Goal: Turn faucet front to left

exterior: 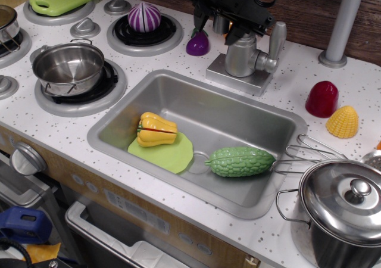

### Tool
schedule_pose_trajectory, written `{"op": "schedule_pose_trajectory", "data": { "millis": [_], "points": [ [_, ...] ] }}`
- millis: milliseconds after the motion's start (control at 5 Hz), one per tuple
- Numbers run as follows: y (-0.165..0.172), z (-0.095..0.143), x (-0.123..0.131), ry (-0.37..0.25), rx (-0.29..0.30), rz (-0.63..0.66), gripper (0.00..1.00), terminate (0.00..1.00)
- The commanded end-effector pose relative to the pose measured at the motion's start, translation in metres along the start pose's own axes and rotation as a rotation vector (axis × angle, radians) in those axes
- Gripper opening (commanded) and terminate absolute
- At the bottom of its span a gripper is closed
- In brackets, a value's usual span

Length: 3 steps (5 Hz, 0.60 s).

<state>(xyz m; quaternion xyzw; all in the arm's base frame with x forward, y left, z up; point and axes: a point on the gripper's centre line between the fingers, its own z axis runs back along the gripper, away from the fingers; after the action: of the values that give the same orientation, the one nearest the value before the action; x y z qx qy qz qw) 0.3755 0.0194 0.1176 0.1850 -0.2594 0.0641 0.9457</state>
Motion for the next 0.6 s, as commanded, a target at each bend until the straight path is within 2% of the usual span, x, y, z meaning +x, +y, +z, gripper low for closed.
{"op": "schedule_pose_trajectory", "data": {
  "millis": [0, 200, 400],
  "points": [
    [0.022, 0.000, 0.013, -0.104, -0.020, -0.056, 0.00, 0.00],
    [0.040, -0.002, 0.008, -0.129, -0.037, -0.092, 0.00, 0.00],
    [0.060, -0.015, 0.001, -0.147, -0.039, -0.150, 0.00, 0.00]
  ]
}}
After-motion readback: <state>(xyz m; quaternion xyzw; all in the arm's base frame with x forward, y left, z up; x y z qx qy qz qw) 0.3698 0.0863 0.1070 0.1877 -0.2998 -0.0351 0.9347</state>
